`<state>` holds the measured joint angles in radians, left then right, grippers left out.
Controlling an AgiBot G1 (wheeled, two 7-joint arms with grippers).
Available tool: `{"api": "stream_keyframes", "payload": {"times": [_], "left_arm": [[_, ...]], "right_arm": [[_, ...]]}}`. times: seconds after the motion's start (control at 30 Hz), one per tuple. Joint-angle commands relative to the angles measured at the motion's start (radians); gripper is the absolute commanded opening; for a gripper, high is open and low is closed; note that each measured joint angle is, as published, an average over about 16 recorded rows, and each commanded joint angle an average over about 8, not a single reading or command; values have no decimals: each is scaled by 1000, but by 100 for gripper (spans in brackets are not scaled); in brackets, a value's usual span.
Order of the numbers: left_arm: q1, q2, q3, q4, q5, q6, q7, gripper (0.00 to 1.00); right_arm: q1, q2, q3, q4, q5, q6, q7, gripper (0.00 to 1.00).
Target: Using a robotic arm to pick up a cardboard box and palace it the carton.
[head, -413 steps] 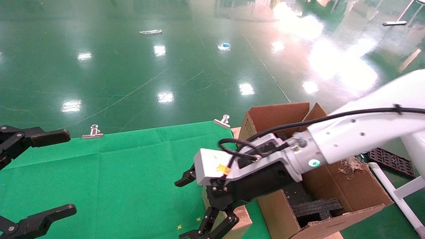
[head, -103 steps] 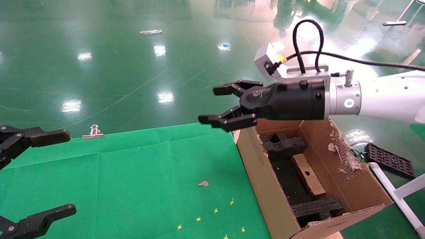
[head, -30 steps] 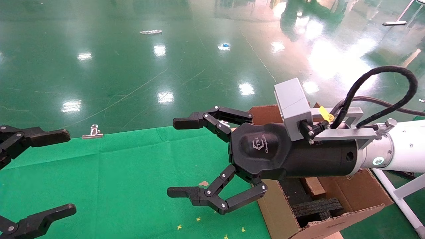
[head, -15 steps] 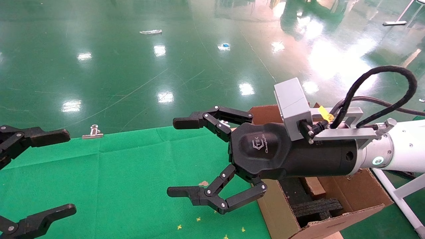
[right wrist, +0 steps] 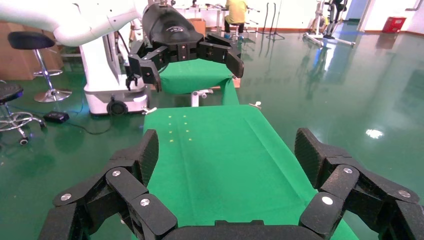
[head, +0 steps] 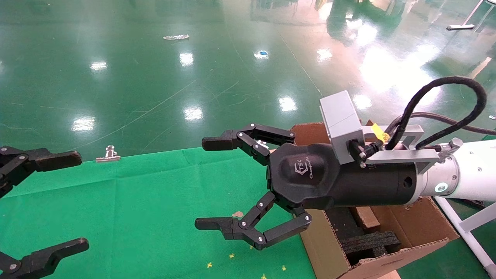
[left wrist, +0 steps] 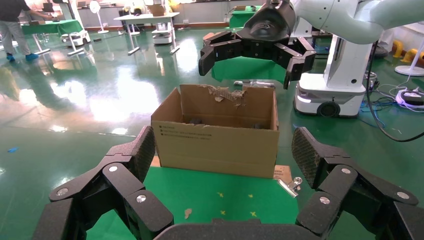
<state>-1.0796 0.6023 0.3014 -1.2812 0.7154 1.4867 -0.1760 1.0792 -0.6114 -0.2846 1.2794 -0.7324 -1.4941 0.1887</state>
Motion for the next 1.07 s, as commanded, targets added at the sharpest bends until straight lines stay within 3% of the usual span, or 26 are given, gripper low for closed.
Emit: {"api": "stream_keyframes", "payload": {"times": [0.03,1.07], "left_arm": [[0,0,0,0,0,0,0,100],[0,0,0,0,0,0,0,100]], "right_arm": [[0,0,0,0,0,0,0,100],[0,0,0,0,0,0,0,100]]}}
